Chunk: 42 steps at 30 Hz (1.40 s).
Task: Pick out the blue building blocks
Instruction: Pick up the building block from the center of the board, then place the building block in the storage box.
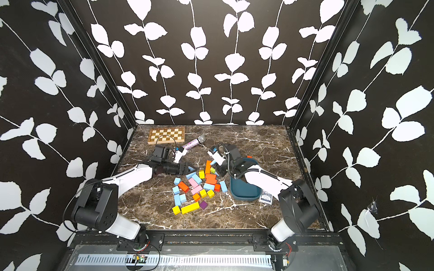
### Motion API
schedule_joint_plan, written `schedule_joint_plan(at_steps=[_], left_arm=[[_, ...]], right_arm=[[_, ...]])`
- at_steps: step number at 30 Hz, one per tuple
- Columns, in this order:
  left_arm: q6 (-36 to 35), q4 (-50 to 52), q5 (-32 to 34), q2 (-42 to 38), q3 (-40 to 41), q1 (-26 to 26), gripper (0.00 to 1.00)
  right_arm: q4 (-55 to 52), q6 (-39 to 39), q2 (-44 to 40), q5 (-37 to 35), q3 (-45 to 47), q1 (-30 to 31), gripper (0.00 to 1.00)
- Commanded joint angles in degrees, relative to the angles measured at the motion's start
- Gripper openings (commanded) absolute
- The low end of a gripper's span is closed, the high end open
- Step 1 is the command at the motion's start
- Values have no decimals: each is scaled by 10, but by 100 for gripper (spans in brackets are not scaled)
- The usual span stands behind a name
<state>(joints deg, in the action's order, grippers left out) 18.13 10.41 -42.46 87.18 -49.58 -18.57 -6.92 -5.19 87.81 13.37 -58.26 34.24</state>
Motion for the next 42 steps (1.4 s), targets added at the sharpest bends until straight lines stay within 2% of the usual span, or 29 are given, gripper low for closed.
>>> schedule_joint_plan(at_steps=[1,4,11,15,21,31,42], left_arm=[[-28,33,36,-6,-15,-1,75],[-35,43,53,-5,-18,0,75],[-47,51,63,-11,-12,-1,75],[-49,52,67,-15,-10,0,75],[-55,55,70,-18,-8,0,75],[-52,51,69,-13,-6,0,74],[-55,52,69,-16,-5,0,74]], right_arm=[[-139,85,-7,-63,-46,-27,14],[-213,124,-5,-63,-73,-54,14],[-289,202,-17,-78,-85,-111,14],[-331,207,-2,-113,-99,-121,14],[-412,218,69,-150,-140,-121,15],[-385,237,100,-100,-135,-121,20],[-367,234,158,-142,-164,-121,24]])
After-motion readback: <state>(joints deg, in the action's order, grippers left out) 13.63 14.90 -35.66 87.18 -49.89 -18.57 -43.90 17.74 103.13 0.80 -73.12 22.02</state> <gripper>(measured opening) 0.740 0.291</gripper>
